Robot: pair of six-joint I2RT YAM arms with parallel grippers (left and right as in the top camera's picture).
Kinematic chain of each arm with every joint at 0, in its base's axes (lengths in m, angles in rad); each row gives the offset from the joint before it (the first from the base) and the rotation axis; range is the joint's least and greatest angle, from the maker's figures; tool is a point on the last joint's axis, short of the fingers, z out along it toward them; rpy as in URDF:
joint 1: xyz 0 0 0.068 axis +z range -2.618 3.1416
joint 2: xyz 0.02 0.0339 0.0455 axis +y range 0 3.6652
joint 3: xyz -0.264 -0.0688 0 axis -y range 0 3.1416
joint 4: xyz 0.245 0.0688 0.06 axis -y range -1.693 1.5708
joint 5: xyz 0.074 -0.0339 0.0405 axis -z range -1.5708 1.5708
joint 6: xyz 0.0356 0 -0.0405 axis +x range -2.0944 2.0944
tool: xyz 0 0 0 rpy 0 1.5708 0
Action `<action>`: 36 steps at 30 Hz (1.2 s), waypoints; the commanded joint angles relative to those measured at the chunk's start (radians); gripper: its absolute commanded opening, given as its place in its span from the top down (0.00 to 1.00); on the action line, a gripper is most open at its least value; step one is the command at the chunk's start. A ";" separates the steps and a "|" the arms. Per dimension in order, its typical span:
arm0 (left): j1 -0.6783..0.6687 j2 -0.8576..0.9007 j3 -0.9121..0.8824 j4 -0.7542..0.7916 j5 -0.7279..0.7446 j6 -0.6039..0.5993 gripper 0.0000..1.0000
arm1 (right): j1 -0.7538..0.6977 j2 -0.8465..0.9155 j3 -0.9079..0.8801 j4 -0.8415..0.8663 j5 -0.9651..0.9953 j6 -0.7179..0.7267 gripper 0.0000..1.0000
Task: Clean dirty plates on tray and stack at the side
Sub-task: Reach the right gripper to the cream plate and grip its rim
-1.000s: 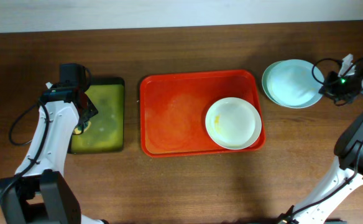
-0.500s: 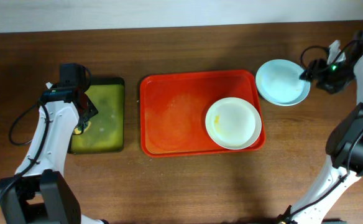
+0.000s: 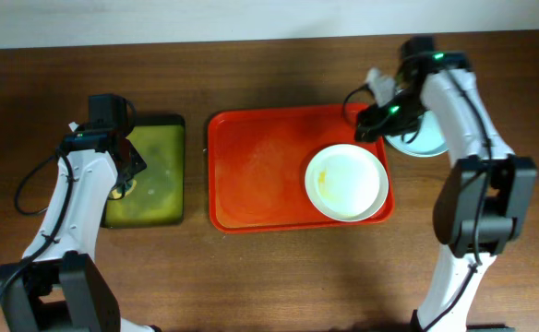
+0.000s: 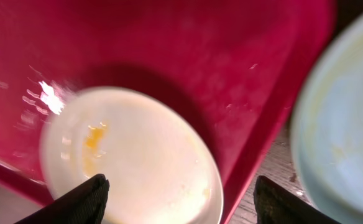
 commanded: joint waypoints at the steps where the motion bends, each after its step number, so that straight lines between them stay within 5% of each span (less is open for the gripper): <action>1: 0.003 -0.005 -0.007 0.002 0.006 0.012 1.00 | 0.051 -0.002 -0.109 0.048 0.233 -0.037 0.22; 8: 0.003 -0.005 -0.007 0.002 0.011 0.012 1.00 | 0.068 -0.002 -0.226 0.135 0.276 -0.028 0.23; 12: 0.003 -0.005 -0.007 0.003 0.011 0.012 1.00 | 0.068 -0.002 -0.226 0.095 0.267 0.096 0.38; 17: 0.003 -0.005 -0.007 0.004 0.011 0.012 1.00 | 0.068 -0.002 -0.226 0.018 0.164 0.113 0.46; 29: 0.003 -0.005 -0.007 0.005 0.012 0.012 1.00 | 0.068 -0.002 -0.326 0.006 0.166 0.225 0.50; 36: 0.003 -0.005 -0.007 0.014 0.050 0.012 1.00 | 0.068 -0.002 -0.333 0.126 0.027 0.309 0.75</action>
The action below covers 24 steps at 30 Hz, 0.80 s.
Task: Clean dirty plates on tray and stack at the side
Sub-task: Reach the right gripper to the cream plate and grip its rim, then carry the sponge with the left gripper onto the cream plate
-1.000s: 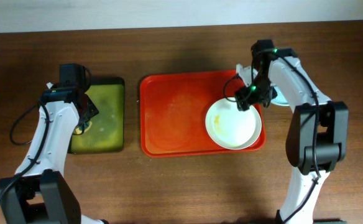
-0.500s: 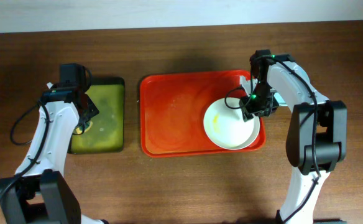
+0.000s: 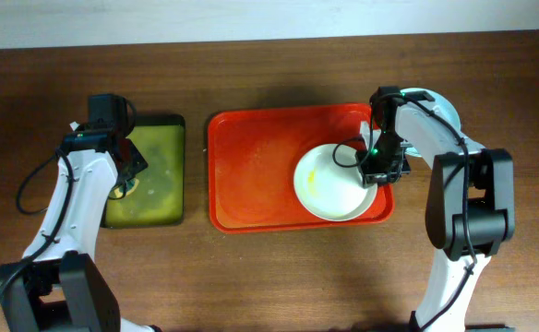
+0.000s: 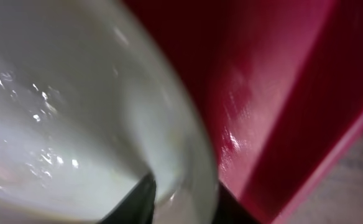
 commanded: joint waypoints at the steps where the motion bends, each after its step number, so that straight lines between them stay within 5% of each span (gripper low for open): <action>1: 0.003 -0.005 -0.006 0.008 0.031 0.013 1.00 | 0.004 0.006 -0.013 0.066 -0.150 0.033 0.75; 5: 0.003 -0.005 -0.011 0.026 0.076 0.013 1.00 | 0.024 0.006 -0.013 0.136 -0.182 0.033 0.87; 10: 0.003 0.003 -0.015 0.035 0.120 0.013 1.00 | 0.083 0.006 -0.014 0.205 -0.182 0.033 0.88; 17: -0.067 0.003 -0.015 0.138 0.511 0.151 1.00 | 0.212 0.006 -0.014 0.380 -0.180 0.222 0.96; 24: -0.245 0.006 -0.015 0.254 0.502 0.040 1.00 | 0.296 0.006 -0.016 0.454 -0.116 0.344 0.96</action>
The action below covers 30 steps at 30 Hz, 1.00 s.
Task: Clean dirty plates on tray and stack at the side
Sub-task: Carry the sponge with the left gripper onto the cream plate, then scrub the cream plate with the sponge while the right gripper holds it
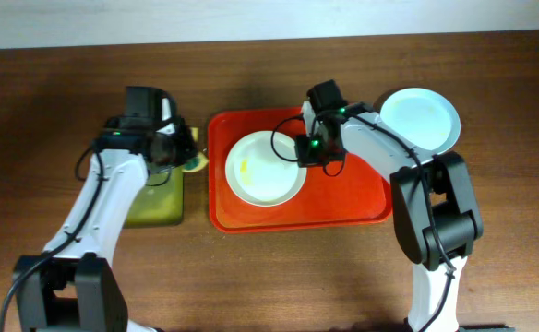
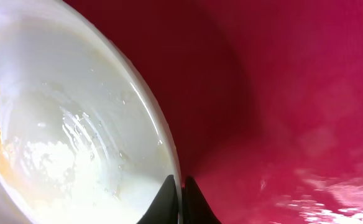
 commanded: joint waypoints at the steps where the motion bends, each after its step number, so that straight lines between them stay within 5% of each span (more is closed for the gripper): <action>1: -0.101 0.009 -0.006 0.076 -0.007 -0.090 1.00 | 0.034 0.008 -0.010 0.027 0.040 0.076 0.96; 4: -0.175 0.040 -0.006 0.126 -0.079 -0.175 1.00 | 0.043 0.008 -0.010 0.031 0.047 0.076 0.96; 14: -0.327 0.252 -0.006 0.295 -0.092 -0.180 1.00 | 0.043 0.008 -0.011 0.036 0.050 0.076 0.96; 26: -0.333 0.299 -0.002 0.116 -0.510 -0.109 1.00 | 0.040 0.008 -0.011 0.034 0.053 0.076 0.96; 30: -0.319 0.293 0.093 0.001 -0.529 -0.089 1.00 | 0.040 0.008 -0.011 0.034 0.053 0.076 0.96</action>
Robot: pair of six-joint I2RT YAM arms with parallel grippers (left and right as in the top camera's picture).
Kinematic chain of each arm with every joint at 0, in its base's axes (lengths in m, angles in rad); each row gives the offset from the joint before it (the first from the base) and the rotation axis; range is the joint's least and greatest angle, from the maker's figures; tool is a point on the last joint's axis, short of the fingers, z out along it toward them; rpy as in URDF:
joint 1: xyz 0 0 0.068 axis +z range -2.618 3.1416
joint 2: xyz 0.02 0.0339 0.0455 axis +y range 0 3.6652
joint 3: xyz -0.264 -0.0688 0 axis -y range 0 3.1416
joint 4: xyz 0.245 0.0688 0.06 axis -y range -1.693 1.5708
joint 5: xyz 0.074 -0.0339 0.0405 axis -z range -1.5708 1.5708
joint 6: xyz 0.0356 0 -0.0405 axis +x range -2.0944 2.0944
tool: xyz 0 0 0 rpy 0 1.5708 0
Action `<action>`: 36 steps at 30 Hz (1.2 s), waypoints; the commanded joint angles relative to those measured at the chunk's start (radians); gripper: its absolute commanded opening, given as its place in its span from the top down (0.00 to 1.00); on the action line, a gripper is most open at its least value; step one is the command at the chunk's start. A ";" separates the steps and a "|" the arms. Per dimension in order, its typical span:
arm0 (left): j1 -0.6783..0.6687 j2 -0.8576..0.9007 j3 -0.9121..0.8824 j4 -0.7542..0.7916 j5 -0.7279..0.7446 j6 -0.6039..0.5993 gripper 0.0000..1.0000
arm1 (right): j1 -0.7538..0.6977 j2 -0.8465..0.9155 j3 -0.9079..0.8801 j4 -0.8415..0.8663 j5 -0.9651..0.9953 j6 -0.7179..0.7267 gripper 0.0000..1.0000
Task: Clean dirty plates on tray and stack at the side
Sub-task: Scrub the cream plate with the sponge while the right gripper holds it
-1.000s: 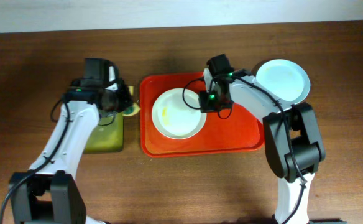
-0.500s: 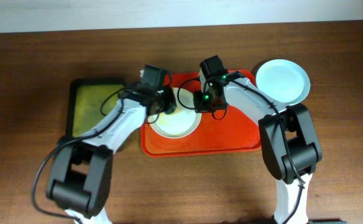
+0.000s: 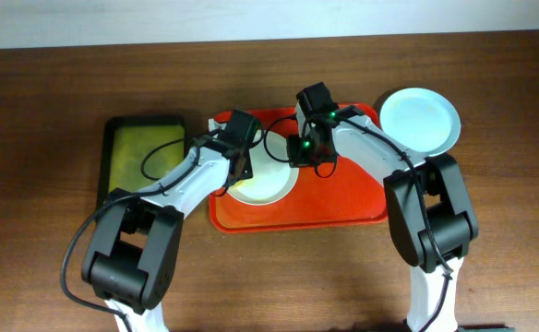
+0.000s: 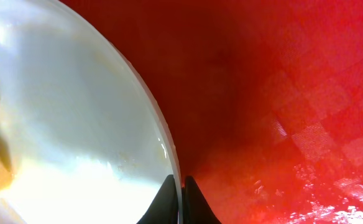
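A white plate [image 3: 269, 180] lies in the left half of the red tray [image 3: 343, 194]. My right gripper [image 3: 299, 157] is shut on its right rim. The wrist view shows the rim pinched between the two black fingers of that gripper [image 4: 178, 200], with the plate [image 4: 69, 124] to the left and the tray floor [image 4: 281, 93] to the right. My left gripper [image 3: 236, 171] is over the plate's left side. A yellowish sponge rests on the plate at the wrist frame's left edge. A second white plate [image 3: 419, 120] lies on the table right of the tray.
A green basin [image 3: 140, 161] with a dark rim stands on the table left of the tray. The wooden table runs to a pale wall along the far edge. Both arms reach across the tray's left and middle.
My left arm has moved from the green basin's right edge to over the plate's left side, with the sponge on the plate. The yellow stain no longer shows. The right gripper still pinches the rim.
At first the dirty plate lay at the tray's right end, my right gripper open near the plate on the table, my left over the basin. Then the right gripper was at the plate's rim. Then the plate lay at the tray's left. Now the sponge is on it.
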 commanded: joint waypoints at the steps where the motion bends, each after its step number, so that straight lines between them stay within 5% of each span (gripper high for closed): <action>1: 0.024 0.003 0.119 -0.109 -0.077 0.037 1.00 | 0.004 0.007 -0.009 -0.001 0.029 0.008 0.96; 8: 0.016 0.030 0.197 -0.090 0.367 0.034 1.00 | 0.004 0.007 -0.009 0.000 0.029 0.008 0.96; 16: 0.025 0.190 0.197 -0.094 0.312 0.035 1.00 | 0.004 0.007 -0.009 -0.001 0.029 0.008 0.96; 26: 0.051 0.181 0.202 -0.197 -0.062 0.035 1.00 | 0.004 0.007 -0.009 -0.002 0.029 0.008 0.96; 36: 0.187 -0.072 0.218 -0.257 0.075 -0.008 1.00 | 0.003 0.001 0.013 -0.009 0.029 -0.096 0.96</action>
